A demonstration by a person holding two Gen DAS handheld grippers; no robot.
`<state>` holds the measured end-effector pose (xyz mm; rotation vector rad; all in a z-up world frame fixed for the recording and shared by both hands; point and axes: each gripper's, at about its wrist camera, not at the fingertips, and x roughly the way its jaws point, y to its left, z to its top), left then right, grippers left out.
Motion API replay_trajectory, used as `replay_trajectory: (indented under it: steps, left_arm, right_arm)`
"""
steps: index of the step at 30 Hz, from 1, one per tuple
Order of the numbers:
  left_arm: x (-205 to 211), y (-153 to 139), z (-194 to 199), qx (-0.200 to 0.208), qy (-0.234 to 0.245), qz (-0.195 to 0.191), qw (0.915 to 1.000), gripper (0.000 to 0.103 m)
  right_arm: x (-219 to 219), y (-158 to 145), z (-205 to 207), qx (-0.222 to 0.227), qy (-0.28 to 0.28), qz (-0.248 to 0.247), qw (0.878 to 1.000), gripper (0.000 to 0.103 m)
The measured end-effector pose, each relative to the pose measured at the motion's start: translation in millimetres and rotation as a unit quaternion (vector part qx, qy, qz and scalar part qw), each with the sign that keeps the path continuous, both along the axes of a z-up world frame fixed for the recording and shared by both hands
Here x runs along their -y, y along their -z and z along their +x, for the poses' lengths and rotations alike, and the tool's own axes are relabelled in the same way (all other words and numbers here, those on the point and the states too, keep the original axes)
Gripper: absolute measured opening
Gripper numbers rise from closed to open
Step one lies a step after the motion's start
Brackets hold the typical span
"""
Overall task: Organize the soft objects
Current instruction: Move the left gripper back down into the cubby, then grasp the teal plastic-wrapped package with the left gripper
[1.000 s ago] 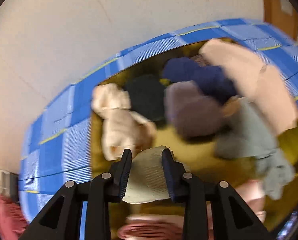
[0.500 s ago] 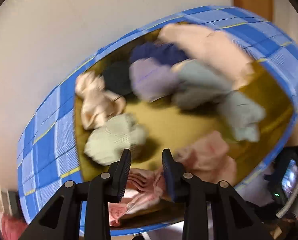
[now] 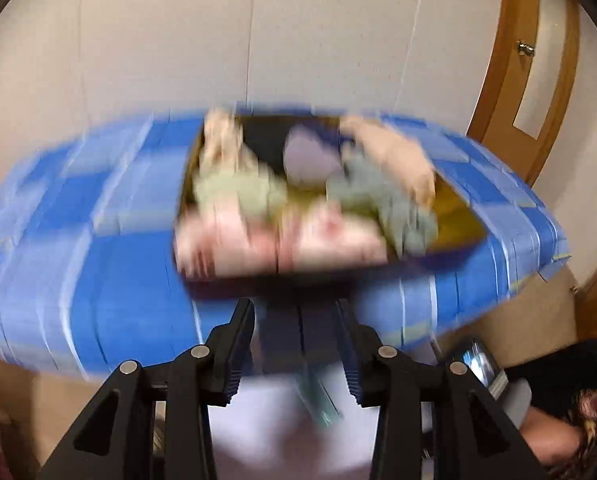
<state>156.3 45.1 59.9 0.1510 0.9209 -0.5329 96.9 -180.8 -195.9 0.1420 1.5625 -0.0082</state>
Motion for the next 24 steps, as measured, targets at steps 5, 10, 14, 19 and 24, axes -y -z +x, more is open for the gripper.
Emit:
replay_trajectory:
  steps: [5,10,14,19,24]
  left_arm:
    - [-1.8,102.9,-5.5,-0.157,-0.043,0.011,0.9866,0.042]
    - [14.7,185.6,9.0,-0.274,-0.086,0.019,0.9576,0.043]
    - [25.5,217.4,12.4,-0.302,-0.111,0.036,0.9460,0.050]
    - [46.0,240.8,26.0,-0.311,-0.112,0.053,0.9421,0.055]
    - [59.4,264.6,32.2,-0.320,-0.116,0.075,0.9373,0.055]
  right_arm:
    - [0.0,9.7,-1.7,-0.015,-0.003,-0.020,1.000,0.084]
    - [9.0,10.7,-3.2,-0.018,0.000,-0.053,0.998,0.084]
    - [11.9,13.5,-3.0,-0.025,0.003,-0.046,0.999,0.084]
    - [11.7,11.5,-3.2,-0.022,-0.003,-0.043,0.999,0.084]
    - [14.5,12.4,-5.0,-0.025,0.001,-0.040,0.999,0.084]
